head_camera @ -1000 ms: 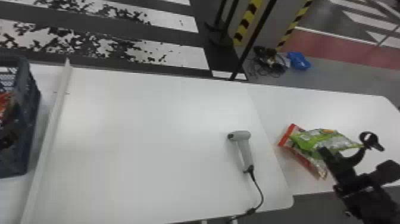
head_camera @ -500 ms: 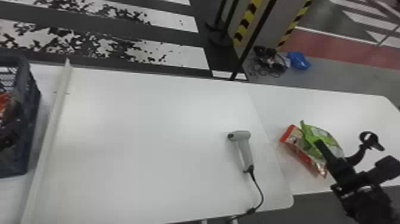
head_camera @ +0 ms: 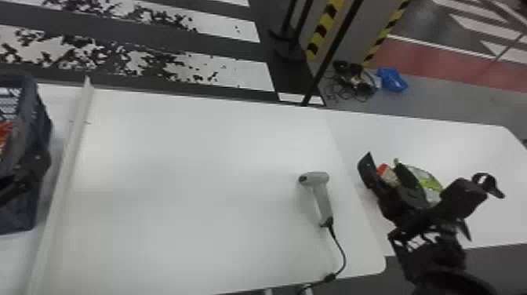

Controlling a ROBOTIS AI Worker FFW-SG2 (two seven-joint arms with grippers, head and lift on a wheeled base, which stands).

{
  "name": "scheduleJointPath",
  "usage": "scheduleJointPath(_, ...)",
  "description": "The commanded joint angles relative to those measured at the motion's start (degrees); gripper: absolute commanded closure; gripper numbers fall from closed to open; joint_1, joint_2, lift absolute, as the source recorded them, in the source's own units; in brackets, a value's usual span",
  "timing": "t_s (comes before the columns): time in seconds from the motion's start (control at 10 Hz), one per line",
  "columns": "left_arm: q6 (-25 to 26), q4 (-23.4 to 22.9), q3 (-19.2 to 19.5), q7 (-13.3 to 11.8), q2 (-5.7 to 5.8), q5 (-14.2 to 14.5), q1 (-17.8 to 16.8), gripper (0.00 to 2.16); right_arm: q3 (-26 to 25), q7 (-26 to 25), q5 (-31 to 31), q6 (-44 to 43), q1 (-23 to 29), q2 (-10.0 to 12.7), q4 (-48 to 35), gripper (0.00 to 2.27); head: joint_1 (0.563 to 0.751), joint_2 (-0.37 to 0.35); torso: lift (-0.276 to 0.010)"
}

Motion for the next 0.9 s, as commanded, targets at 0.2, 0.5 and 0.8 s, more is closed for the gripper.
scheduleJointPath(0.2,0.7,-1.1,-4.1,0.4,-0.15,-2.5,0.0,0.10,17.0,-5.6,13.5,-12.7,4.8,2.4,-1.2,0.05,0.695,-0.188,-0.095)
scheduleJointPath(0.5,0.8,0.0,-7.6,0.5,-0.15,-5.0,0.3,0.10,24.5,-9.4,19.9,-20.3,5.9,2.4,2.4,0.05,0.695,-0.122,-0.095)
scheduleJointPath(0.8,0.7,0.1,-8.3,0.3,-0.15,-5.3,0.6,0.10,26.3,-10.1,20.2,-23.4,7.0,2.4,3.3,0.05,0.695,-0.093,-0.095)
